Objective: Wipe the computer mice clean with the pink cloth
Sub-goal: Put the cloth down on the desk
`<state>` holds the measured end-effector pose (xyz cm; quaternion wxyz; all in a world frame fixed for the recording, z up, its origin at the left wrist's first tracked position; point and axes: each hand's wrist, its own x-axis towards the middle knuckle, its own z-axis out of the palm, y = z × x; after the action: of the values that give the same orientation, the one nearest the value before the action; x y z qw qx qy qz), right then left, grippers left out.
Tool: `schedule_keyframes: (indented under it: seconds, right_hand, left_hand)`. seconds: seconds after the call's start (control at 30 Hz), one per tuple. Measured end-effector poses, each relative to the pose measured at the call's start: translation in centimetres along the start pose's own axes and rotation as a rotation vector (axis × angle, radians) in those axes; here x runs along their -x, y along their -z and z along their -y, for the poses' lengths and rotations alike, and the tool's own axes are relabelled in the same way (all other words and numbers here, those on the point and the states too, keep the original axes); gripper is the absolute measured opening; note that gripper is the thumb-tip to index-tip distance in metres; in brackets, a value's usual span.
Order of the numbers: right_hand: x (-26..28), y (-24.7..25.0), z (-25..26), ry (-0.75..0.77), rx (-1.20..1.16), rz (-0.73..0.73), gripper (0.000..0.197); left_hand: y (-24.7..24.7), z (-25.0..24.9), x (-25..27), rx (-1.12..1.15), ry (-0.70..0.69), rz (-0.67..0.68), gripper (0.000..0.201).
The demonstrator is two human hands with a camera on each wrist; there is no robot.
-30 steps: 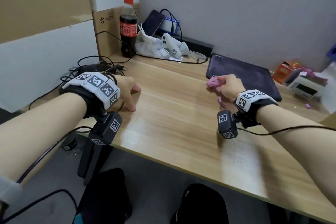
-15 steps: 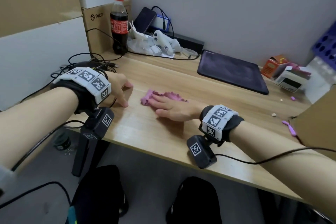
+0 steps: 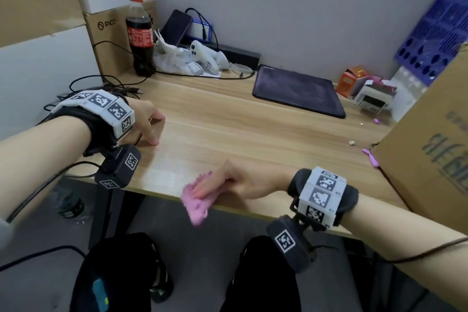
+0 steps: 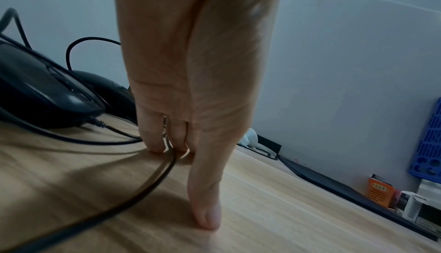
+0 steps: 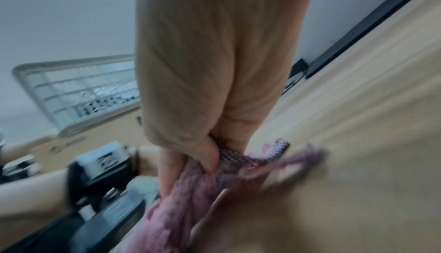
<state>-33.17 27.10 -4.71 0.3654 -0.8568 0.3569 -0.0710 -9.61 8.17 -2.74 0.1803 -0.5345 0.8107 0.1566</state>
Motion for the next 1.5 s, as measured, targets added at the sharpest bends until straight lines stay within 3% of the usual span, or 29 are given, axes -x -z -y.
schedule_keyframes:
  seconds: [0.17, 0.27, 0.3, 0.4, 0.47, 0.6, 0.83, 0.93, 1.03, 1.17, 1.33, 1.43, 1.5]
  right_hand:
    - [1.9, 6.7, -3.1, -0.258, -0.051, -0.434, 0.055]
    - [3.4, 10.0, -7.1, -0.52, 0.028, -0.755, 0.044]
    - [3.9, 10.7, -8.7, -0.621, 0.084, -0.791, 0.042]
    - [4.8, 11.5, -12.3, -0.836, 0.197, -0.621, 0.043]
    - [4.0, 11.7, -12.7, -0.885, 0.208, -0.496, 0.044]
    - [0.6, 11.8, -11.1, -0.72, 0.329, -0.261, 0.055]
    - [-1.4, 6.8, -5.6, -0.435, 0.275, -0.019, 0.049]
    - [-0.7, 4.0, -4.0, -0.341, 0.291, 0.025, 0.05]
    - [0.4, 1.3, -2.3, -0.218, 0.195, 0.05, 0.067]
    - [1.6, -2.2, 0.3, -0.051, 0.082, 0.104, 0.058]
    - [2.8, -1.6, 1.1, -0.065, -0.054, 0.022, 0.059]
    - [4.2, 1.4, 0.3, -0.166, -0.097, -0.136, 0.067]
    - [5.2, 4.0, -0.8, -0.309, -0.124, -0.331, 0.073]
  left_hand:
    - [-0.1, 0.3, -0.5, -0.028, -0.008, -0.013, 0.096]
    - [-0.1, 0.5, -0.8, -0.037, -0.005, -0.011, 0.105]
    - [0.0, 0.5, -1.0, -0.042, -0.004, -0.01, 0.105]
    - [-0.1, 0.6, -1.2, -0.067, -0.003, -0.017, 0.105]
    - [-0.1, 0.7, -1.3, -0.067, -0.006, -0.018, 0.107]
    - [-0.1, 0.9, -1.3, -0.035, -0.002, 0.0, 0.107]
    - [0.0, 0.4, -0.7, -0.05, 0.01, 0.01, 0.108]
    - [0.1, 0.0, -0.2, -0.081, 0.002, 0.014, 0.12]
    - [0.1, -0.2, 0.0, -0.076, -0.002, -0.007, 0.107]
    - [0.0, -0.5, 0.5, -0.079, -0.023, -0.04, 0.106]
    - [-0.2, -0.4, 0.3, -0.047, -0.029, -0.063, 0.078]
    - [-0.3, -0.2, 0.1, -0.037, -0.023, -0.071, 0.084]
    - [-0.4, 0.0, -0.1, -0.016, -0.022, -0.061, 0.093]
